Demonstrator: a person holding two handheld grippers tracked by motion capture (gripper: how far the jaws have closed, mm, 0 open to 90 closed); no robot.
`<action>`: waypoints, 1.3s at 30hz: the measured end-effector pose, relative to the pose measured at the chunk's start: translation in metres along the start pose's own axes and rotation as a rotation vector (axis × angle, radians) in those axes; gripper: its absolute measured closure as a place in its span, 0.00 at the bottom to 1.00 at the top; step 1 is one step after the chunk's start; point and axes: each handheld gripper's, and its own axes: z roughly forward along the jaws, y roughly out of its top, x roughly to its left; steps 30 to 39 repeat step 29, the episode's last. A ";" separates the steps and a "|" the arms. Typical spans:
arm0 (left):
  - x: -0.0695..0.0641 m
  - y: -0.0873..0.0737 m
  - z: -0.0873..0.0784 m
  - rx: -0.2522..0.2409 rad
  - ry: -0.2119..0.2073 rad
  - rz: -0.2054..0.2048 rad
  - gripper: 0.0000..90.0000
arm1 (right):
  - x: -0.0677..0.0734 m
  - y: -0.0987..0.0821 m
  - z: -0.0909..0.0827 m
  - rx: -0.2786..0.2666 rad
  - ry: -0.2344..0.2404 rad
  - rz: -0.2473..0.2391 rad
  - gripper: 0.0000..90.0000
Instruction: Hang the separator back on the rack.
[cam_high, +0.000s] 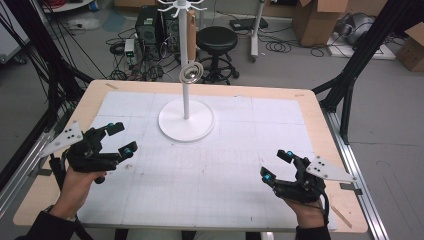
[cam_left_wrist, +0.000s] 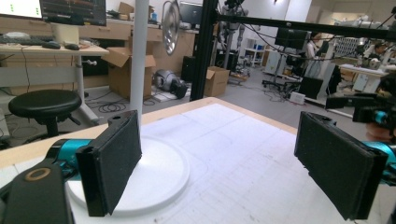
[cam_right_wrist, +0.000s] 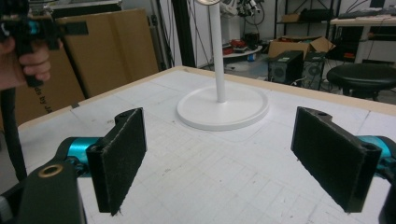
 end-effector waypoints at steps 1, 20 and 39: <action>0.000 -0.004 -0.002 0.007 0.005 0.003 0.17 | -0.001 0.000 -0.001 -0.004 -0.005 0.001 0.18; 0.007 -0.043 -0.019 0.027 0.035 -0.041 0.18 | -0.003 -0.007 -0.007 0.007 -0.054 0.016 0.18; 0.008 -0.044 -0.019 0.032 0.034 -0.050 0.18 | -0.005 -0.008 -0.004 0.018 -0.054 0.022 0.18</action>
